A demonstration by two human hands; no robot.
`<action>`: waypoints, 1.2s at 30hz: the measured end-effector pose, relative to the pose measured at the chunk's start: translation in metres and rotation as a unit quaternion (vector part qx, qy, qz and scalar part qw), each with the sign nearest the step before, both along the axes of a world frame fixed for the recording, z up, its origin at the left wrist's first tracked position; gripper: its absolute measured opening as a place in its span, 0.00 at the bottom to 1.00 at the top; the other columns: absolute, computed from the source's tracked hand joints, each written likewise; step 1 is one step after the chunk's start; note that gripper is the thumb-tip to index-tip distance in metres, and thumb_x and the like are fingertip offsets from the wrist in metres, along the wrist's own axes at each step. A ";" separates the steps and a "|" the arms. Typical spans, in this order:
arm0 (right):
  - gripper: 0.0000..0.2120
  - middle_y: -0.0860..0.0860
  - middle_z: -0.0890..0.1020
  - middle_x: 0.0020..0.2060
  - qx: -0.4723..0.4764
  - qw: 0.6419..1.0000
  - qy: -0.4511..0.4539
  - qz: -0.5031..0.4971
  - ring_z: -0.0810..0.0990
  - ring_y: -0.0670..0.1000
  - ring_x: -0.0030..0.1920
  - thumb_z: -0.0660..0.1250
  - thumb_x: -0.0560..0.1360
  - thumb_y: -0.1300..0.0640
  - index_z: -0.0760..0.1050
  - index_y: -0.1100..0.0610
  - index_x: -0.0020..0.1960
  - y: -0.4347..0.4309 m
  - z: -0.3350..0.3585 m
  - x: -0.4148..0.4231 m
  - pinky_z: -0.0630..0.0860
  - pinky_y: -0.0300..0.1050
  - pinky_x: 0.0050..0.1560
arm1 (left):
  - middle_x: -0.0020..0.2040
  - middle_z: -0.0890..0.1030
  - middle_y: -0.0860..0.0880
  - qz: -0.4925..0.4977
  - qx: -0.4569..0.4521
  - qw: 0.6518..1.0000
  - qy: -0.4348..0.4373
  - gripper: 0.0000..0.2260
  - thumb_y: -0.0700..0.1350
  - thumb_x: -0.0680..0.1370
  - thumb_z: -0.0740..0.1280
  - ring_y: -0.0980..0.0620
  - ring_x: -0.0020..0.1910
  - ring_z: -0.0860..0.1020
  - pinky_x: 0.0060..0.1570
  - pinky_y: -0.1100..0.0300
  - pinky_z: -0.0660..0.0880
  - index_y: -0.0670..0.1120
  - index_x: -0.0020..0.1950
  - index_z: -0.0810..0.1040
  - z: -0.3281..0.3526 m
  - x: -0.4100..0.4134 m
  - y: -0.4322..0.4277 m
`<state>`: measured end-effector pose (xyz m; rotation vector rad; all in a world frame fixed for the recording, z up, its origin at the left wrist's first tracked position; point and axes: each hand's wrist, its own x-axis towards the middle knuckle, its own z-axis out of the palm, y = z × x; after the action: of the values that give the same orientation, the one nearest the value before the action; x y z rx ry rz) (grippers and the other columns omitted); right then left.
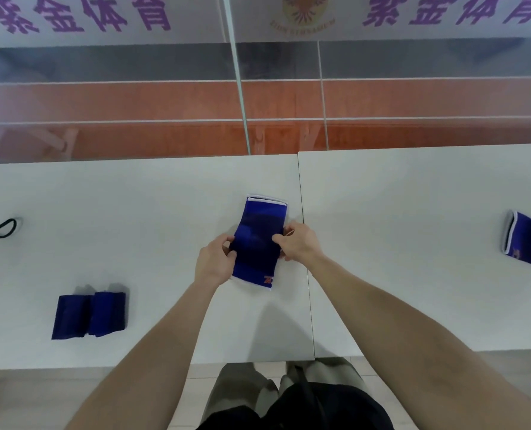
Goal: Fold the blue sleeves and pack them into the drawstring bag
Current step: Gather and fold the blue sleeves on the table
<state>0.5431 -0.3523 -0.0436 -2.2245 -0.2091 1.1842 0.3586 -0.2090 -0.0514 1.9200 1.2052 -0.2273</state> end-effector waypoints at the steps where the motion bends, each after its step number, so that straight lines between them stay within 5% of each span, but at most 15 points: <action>1: 0.11 0.52 0.88 0.41 0.002 1.000 -0.018 -0.008 0.89 0.55 0.40 0.72 0.74 0.49 0.79 0.55 0.50 0.003 0.000 0.001 0.88 0.54 0.46 | 0.47 0.86 0.51 -0.005 -0.003 1.000 0.003 0.15 0.40 0.83 0.68 0.46 0.45 0.86 0.44 0.46 0.88 0.53 0.68 0.81 0.000 -0.001 0.000; 5: 0.10 0.45 0.85 0.39 0.017 0.997 -0.058 -0.037 0.83 0.48 0.42 0.72 0.78 0.45 0.80 0.50 0.43 0.019 0.001 0.017 0.77 0.45 0.46 | 0.45 0.85 0.51 -0.018 0.001 1.000 0.003 0.15 0.39 0.84 0.68 0.47 0.40 0.86 0.34 0.50 0.87 0.54 0.67 0.81 0.000 0.000 0.003; 8: 0.13 0.52 0.86 0.42 -0.002 0.997 -0.080 -0.021 0.84 0.54 0.45 0.71 0.80 0.47 0.83 0.57 0.50 0.029 -0.002 0.031 0.77 0.46 0.45 | 0.49 0.86 0.49 -0.033 0.013 0.999 0.015 0.14 0.40 0.84 0.68 0.47 0.43 0.84 0.35 0.56 0.81 0.53 0.67 0.81 -0.001 0.004 0.005; 13: 0.09 0.53 0.87 0.47 -0.011 0.994 -0.109 -0.006 0.84 0.56 0.49 0.72 0.81 0.50 0.82 0.56 0.54 0.035 -0.010 0.037 0.78 0.46 0.48 | 0.51 0.86 0.48 -0.021 0.023 0.998 0.046 0.07 0.40 0.80 0.70 0.43 0.51 0.84 0.48 0.52 0.82 0.48 0.57 0.82 -0.003 0.009 0.008; 22: 0.15 0.55 0.87 0.36 -0.039 0.989 -0.142 0.020 0.86 0.58 0.41 0.75 0.75 0.46 0.80 0.58 0.44 0.011 0.007 0.018 0.85 0.55 0.46 | 0.51 0.79 0.48 -0.070 0.152 0.976 0.139 0.03 0.46 0.79 0.71 0.43 0.48 0.81 0.43 0.50 0.79 0.47 0.47 0.81 0.003 0.013 0.003; 25: 0.14 0.54 0.87 0.36 -0.049 0.991 -0.111 0.055 0.87 0.58 0.39 0.78 0.72 0.47 0.80 0.57 0.43 -0.002 0.014 -0.004 0.86 0.54 0.45 | 0.43 0.84 0.48 -0.053 0.112 0.982 0.146 0.05 0.47 0.76 0.74 0.43 0.43 0.84 0.38 0.54 0.76 0.46 0.44 0.82 0.006 0.011 -0.003; 29: 0.17 0.49 0.83 0.40 -0.066 0.984 -0.123 0.112 0.83 0.54 0.43 0.80 0.71 0.45 0.78 0.55 0.48 -0.021 0.012 -0.029 0.82 0.52 0.44 | 0.43 0.85 0.50 -0.065 0.079 0.978 0.182 0.11 0.55 0.75 0.74 0.45 0.43 0.84 0.39 0.54 0.77 0.49 0.48 0.81 0.012 0.007 -0.007; 33: 0.23 0.47 0.81 0.41 -0.074 0.977 -0.149 0.131 0.81 0.52 0.43 0.82 0.69 0.43 0.75 0.52 0.52 -0.036 0.011 -0.044 0.82 0.52 0.43 | 0.47 0.84 0.54 -0.024 0.089 0.988 0.125 0.18 0.65 0.77 0.73 0.48 0.48 0.82 0.46 0.52 0.79 0.51 0.54 0.79 0.011 0.013 0.001; 36: 0.25 0.48 0.81 0.43 -0.093 0.969 -0.171 0.155 0.81 0.54 0.42 0.83 0.69 0.43 0.73 0.53 0.53 -0.043 0.009 -0.048 0.80 0.51 0.42 | 0.49 0.85 0.52 -0.016 0.080 0.990 0.115 0.16 0.61 0.79 0.75 0.46 0.50 0.83 0.47 0.50 0.80 0.49 0.54 0.81 0.009 0.023 0.008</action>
<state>0.4946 -0.3957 -0.0347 -2.6252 -0.6290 0.9970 0.3817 -0.2006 -0.0429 2.0976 1.3796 -0.3887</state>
